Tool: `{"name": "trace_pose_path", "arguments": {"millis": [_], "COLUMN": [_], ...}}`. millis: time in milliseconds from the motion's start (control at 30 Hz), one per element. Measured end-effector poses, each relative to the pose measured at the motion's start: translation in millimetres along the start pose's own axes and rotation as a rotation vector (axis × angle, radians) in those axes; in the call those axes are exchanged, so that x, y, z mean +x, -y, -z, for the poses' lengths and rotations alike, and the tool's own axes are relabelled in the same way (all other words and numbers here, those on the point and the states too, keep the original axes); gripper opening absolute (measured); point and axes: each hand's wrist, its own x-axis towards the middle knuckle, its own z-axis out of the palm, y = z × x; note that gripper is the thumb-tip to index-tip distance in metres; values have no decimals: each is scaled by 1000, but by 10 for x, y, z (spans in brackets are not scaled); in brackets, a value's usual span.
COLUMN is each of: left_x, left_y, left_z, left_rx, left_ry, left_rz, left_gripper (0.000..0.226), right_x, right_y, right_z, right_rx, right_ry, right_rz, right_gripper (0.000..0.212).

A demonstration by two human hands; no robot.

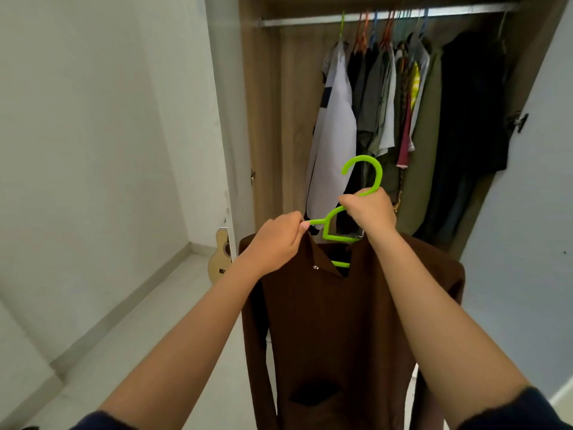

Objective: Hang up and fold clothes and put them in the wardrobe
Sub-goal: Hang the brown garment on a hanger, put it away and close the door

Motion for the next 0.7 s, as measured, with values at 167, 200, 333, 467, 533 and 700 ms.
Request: {"name": "trace_pose_path", "arguments": {"millis": [167,200,333,467,533,700], "left_x": [7,16,45,23,-7,-70], "left_y": [29,47,193,397,460,530], "left_z": [-49,-45,44,175,245,351], "left_rx": [29,15,-29,-69,-110,-178], "left_ry": [-152,-196,-319,-395,-426,-458], "left_rz": [81,116,275,391,424,410], "left_gripper": [26,25,28,31,32,32], "right_x": [21,19,49,12,23,96], "right_y": [-53,-87,-405,-857,-1039,-1118], "right_z": [28,61,158,152,78,-59], "right_rx": [144,209,72,-21,26,178], "right_ry": [44,68,-6,-190,-180,-118], "right_rz": [264,325,437,282,148,49], "right_gripper": [38,42,22,47,57,35]}}
